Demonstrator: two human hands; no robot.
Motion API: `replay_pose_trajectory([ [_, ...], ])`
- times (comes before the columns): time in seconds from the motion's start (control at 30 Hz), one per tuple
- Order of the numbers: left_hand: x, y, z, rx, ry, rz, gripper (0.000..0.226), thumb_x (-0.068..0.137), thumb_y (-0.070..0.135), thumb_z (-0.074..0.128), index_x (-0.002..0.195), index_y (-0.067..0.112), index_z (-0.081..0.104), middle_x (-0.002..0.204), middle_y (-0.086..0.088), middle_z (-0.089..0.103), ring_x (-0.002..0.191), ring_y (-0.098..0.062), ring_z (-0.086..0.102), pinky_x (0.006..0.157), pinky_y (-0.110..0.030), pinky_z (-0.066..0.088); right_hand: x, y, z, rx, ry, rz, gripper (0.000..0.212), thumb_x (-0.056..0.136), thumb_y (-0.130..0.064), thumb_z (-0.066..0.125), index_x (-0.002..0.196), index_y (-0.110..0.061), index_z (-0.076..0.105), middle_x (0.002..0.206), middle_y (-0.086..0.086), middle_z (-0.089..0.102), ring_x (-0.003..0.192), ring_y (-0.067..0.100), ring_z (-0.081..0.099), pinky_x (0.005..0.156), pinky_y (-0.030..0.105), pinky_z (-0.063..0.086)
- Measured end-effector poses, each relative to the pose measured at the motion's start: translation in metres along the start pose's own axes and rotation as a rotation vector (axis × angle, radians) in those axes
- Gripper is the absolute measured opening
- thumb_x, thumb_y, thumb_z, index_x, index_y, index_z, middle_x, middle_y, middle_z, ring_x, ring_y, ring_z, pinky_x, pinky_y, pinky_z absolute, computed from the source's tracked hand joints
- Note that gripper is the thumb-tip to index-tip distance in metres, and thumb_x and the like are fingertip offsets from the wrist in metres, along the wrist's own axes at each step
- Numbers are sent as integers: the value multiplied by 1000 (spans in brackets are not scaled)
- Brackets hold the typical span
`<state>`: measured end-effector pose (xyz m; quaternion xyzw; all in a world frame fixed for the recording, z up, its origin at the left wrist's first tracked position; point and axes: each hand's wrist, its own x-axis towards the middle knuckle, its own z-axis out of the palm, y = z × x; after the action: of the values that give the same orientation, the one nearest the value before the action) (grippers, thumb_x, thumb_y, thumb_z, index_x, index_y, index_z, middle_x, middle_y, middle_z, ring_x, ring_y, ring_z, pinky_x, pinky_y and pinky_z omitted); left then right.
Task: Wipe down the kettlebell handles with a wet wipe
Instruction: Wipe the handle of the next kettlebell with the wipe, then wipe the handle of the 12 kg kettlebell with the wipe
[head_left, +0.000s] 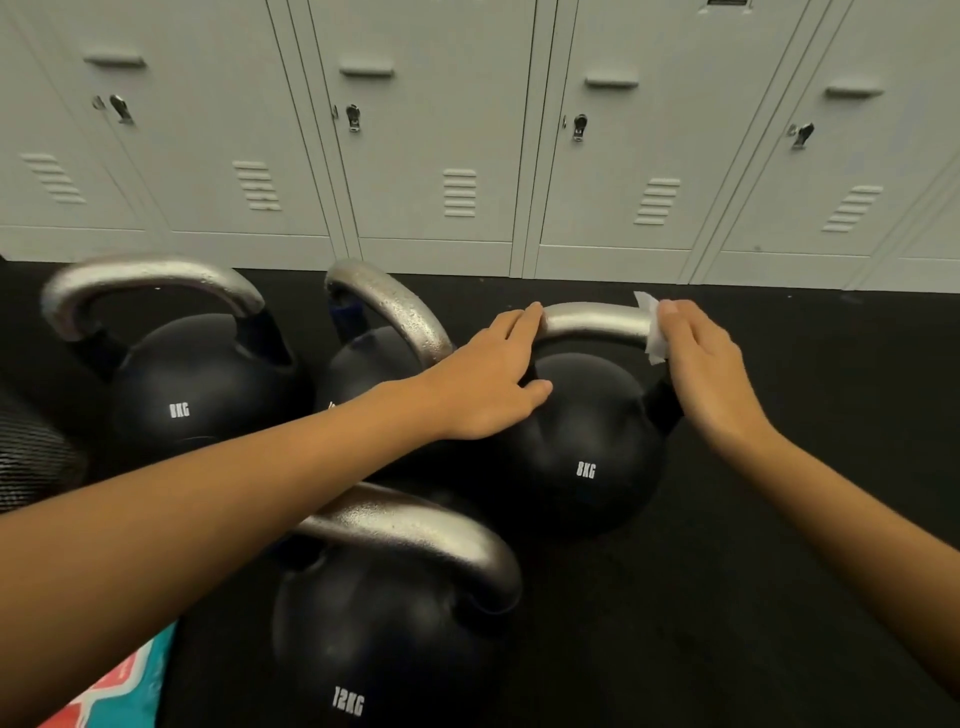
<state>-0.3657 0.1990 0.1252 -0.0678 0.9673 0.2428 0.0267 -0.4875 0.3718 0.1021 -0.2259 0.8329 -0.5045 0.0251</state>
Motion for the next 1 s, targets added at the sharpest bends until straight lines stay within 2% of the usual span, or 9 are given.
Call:
replay_pose_trajectory([
  [0.07, -1, 1, 0, -5, 5, 2, 78, 98, 33, 50, 153, 14, -2, 159, -3, 9, 143, -23, 22, 116, -33, 23, -14, 19, 5, 109, 60, 41, 29, 105, -42, 30, 100, -31, 57, 93, -6, 57, 79, -7, 50, 72, 9, 39],
  [0.17, -1, 2, -1, -6, 2, -2, 78, 98, 33, 50, 153, 13, -1, 159, -4, 9, 143, -23, 22, 115, -32, 22, -27, 47, 10, 338, 43, 293, 70, 90, -73, 23, 136, -29, 50, 131, 0, 58, 122, 10, 51, 108, 32, 36],
  [0.23, 1, 2, -5, 2, -10, -11, 76, 98, 33, 49, 153, 12, 1, 159, -5, 11, 143, -22, 22, 113, -29, 20, -25, 55, 9, 401, 26, 390, 80, 83, -77, 23, 142, -29, 47, 138, 1, 56, 131, 16, 48, 116, 41, 29],
  [0.3, 4, 1, -11, 7, -12, -27, 74, 97, 33, 50, 153, 12, 5, 158, -6, 16, 143, -22, 23, 112, -27, 19, -18, 47, 6, 340, 62, 354, 66, 90, -65, 27, 131, -22, 57, 123, 5, 64, 119, 19, 56, 107, 39, 38],
  [0.4, 7, 0, -23, -63, 50, -51, 78, 97, 32, 51, 153, 14, -1, 159, -8, 18, 144, -22, 23, 114, -30, 20, -11, 21, 4, 23, 107, -44, 36, 102, -35, 31, 100, -11, 58, 92, 7, 61, 86, 24, 55, 78, 40, 42],
  [0.47, 7, -2, -31, -119, 133, -55, 78, 98, 26, 48, 153, 17, -6, 158, -8, 21, 143, -21, 27, 115, -33, 24, 0, 2, 6, -317, 73, -278, 31, 105, -33, 30, 95, -16, 53, 86, 1, 56, 78, 22, 48, 69, 37, 35],
  [0.57, 2, -6, -41, -163, 228, -51, 73, 98, 10, 41, 153, 19, -5, 155, -8, 26, 139, -21, 32, 114, -34, 27, 16, -27, 15, -747, -61, -376, 31, 105, -35, 26, 91, -18, 48, 84, 1, 52, 70, 24, 43, 66, 36, 31],
  [0.77, -27, -22, -55, -195, 332, -92, 72, 97, -2, 36, 153, 24, -1, 155, -3, 25, 139, -14, 31, 106, -20, 23, 34, -71, 55, -1188, -396, -565, 34, 102, -25, 30, 123, -12, 54, 121, 14, 59, 108, 38, 56, 71, 39, 34],
  [1.0, -32, -29, -55, -201, 353, -144, 70, 96, 1, 37, 153, 23, 4, 154, -4, 27, 139, -15, 31, 109, -26, 26, 26, -68, 90, -1459, -404, -784, 37, 105, -32, 31, 129, -17, 56, 130, 6, 57, 117, 29, 54, 83, 36, 36],
])
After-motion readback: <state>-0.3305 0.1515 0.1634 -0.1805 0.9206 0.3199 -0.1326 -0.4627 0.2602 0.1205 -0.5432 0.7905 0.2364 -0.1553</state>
